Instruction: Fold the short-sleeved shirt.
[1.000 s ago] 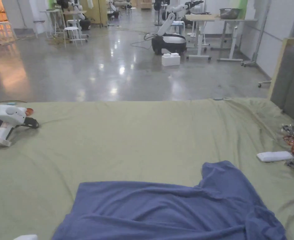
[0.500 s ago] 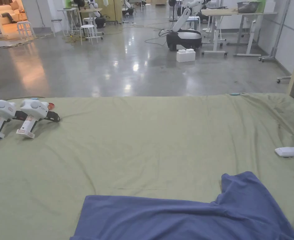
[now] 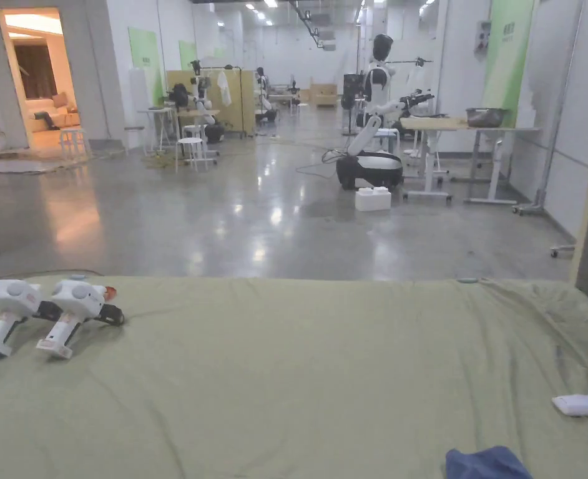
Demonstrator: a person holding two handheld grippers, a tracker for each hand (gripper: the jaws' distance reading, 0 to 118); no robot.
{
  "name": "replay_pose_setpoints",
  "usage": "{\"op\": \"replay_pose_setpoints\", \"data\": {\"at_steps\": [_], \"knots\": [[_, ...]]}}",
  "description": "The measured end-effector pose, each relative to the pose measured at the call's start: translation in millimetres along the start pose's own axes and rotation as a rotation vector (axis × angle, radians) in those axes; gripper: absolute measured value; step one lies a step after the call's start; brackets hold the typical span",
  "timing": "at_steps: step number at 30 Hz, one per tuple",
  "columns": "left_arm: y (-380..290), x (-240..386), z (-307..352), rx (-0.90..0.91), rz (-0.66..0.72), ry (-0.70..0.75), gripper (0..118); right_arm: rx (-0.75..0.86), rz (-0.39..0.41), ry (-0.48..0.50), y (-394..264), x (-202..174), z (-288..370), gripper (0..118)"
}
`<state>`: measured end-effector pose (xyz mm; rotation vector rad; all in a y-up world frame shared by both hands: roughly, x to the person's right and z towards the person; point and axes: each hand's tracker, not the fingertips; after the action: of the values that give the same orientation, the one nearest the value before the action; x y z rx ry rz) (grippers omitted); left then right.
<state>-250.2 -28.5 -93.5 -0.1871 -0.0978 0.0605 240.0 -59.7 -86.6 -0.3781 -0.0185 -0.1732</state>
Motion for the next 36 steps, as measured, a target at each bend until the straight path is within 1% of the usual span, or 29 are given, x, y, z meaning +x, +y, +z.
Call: {"op": "replay_pose_setpoints", "data": {"at_steps": [2, 4, 6, 7, 8, 9, 10, 13, 14, 16, 18, 19, 20, 25, 29, 31, 33, 35, 36], "knots": [[20.9, 15.7, 9.5, 0.071, -0.022, -0.003, 82, 0.095, 0.041, 0.041, 18.5, -15.7, 16.6, 58], [35.5, 26.6, 17.7, 0.13, -0.049, -0.047, 79, 0.158, 0.102, 0.087, 31.6, -28.2, 30.4, 54], [47.8, 36.9, 27.6, 0.178, -0.088, -0.076, 63, 0.208, 0.153, 0.091, 40.0, -41.5, 41.3, 44], [54.7, 44.1, 32.9, 0.197, -0.11, -0.068, 52, 0.226, 0.187, 0.096, 44.3, -47.8, 46.7, 40], [57.5, 47.5, 36.1, 0.216, -0.129, -0.069, 52, 0.232, 0.21, 0.102, 47.6, -52.5, 51.0, 40], [60.4, 51.8, 39.9, 0.23, -0.146, -0.067, 49, 0.241, 0.214, 0.109, 48.8, -55.6, 54.3, 39], [61.6, 55.0, 42.3, 0.229, -0.158, -0.068, 43, 0.249, 0.217, 0.119, 50.4, -60.2, 55.8, 35], [64.2, 61.7, 48.8, 0.239, -0.159, -0.111, 4, 0.26, 0.206, 0.132, 51.3, -67.1, 61.6, 7], [61.2, 61.7, 49.5, 0.248, -0.141, -0.115, 0, 0.262, 0.183, 0.125, 51.3, -67.8, 60.9, 0], [58.3, 61.7, 48.4, 0.236, -0.106, -0.145, 0, 0.244, 0.162, 0.163, 51.5, -66.8, 59.4, 0], [55.9, 61.6, 46.9, 0.228, -0.095, -0.135, 0, 0.248, 0.172, 0.127, 49.9, -69.4, 56.3, 0], [55.6, 61.1, 46.2, 0.218, -0.095, -0.131, 0, 0.238, 0.194, 0.13, 50.5, -69.5, 55.3, 0], [58.0, 59.4, 46.9, 0.214, -0.094, -0.124, 0, 0.235, 0.195, 0.13, 51.0, -69.5, 55.1, 0], [61.8, 55.8, 43.9, 0.16, -0.103, -0.119, 0, 0.235, 0.173, 0.15, 51.4, -66.7, 53.5, 0], [57.2, 53.0, 41.2, 0.164, -0.096, -0.136, 0, 0.225, 0.157, 0.155, 50.5, -62.4, 48.9, 0], [55.0, 50.7, 33.8, 0.152, -0.093, -0.116, 0, 0.208, 0.151, 0.156, 48.5, -60.5, 45.2, 0], [51.4, 45.5, 20.9, 0.111, -0.098, -0.059, 0, 0.192, 0.146, 0.148, 44.9, -58.0, 39.8, 0], [45.9, 34.3, 1.5, 0.028, -0.026, -0.082, 0, 0.17, 0.133, 0.145, 40.5, -54.5, 34.5, 0], [42.9, 28.2, -14.8, -0.044, 0.015, -0.084, 0, 0.154, 0.119, 0.142, 37.6, -51.7, 30.7, 0]]}}
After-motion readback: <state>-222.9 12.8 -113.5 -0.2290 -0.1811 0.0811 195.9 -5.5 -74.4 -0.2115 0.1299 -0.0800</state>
